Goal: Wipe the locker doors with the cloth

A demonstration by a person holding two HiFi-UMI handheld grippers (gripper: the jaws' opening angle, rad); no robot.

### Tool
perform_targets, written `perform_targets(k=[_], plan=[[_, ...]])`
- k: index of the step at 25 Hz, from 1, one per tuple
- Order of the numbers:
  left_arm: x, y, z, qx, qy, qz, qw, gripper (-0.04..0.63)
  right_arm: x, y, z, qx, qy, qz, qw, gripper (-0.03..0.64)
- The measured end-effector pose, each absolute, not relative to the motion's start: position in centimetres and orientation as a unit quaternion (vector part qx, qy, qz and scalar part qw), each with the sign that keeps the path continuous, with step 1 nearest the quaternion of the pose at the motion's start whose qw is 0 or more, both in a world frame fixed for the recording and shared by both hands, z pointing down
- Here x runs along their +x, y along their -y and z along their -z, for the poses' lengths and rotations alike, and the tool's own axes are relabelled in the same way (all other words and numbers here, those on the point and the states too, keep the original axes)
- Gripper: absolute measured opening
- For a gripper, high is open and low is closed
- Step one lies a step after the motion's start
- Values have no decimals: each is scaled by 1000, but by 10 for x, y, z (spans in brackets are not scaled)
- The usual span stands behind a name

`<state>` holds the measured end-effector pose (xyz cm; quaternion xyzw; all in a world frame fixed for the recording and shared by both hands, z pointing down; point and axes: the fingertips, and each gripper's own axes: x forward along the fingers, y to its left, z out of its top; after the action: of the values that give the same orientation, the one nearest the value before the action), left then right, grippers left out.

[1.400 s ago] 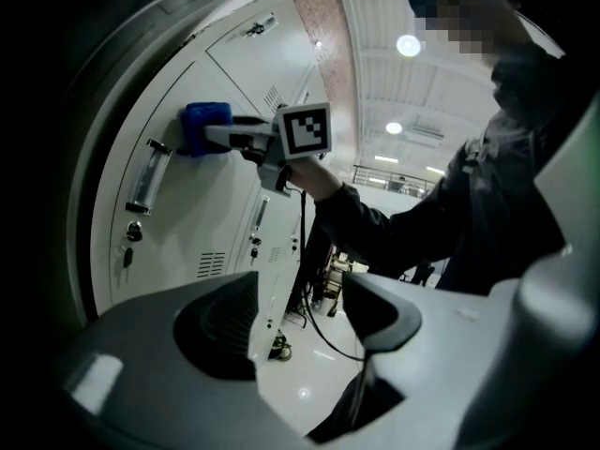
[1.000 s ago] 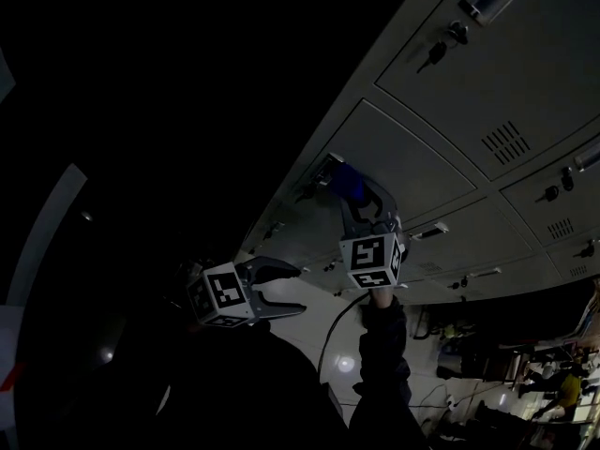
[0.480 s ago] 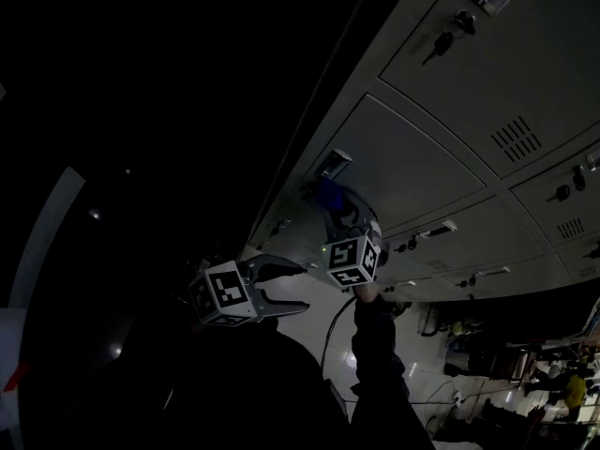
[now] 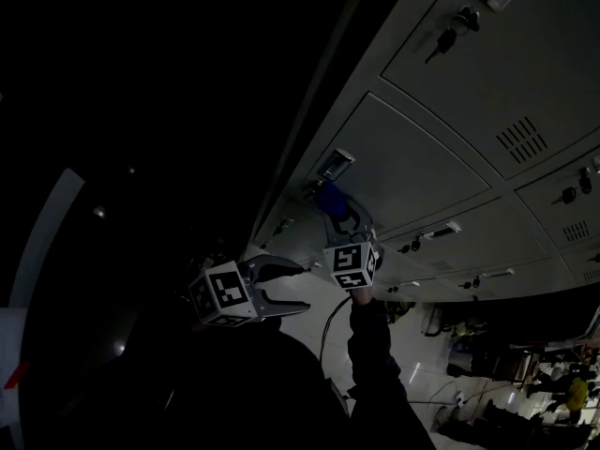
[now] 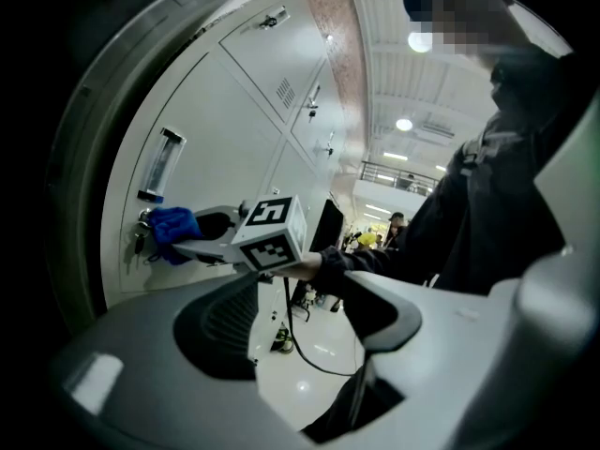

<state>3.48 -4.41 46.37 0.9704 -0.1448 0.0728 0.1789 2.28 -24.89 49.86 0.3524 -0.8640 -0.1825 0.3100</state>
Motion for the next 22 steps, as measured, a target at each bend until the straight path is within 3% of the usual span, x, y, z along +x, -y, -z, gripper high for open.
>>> perform_targets(k=[16,22], plan=[[34,46,-468,967,153,-79,187,262,20,250,-603,301,852,152,401,123],[34,46,-470,967,153,-79,187,262,19,245,-585,290,859,144,397,122]])
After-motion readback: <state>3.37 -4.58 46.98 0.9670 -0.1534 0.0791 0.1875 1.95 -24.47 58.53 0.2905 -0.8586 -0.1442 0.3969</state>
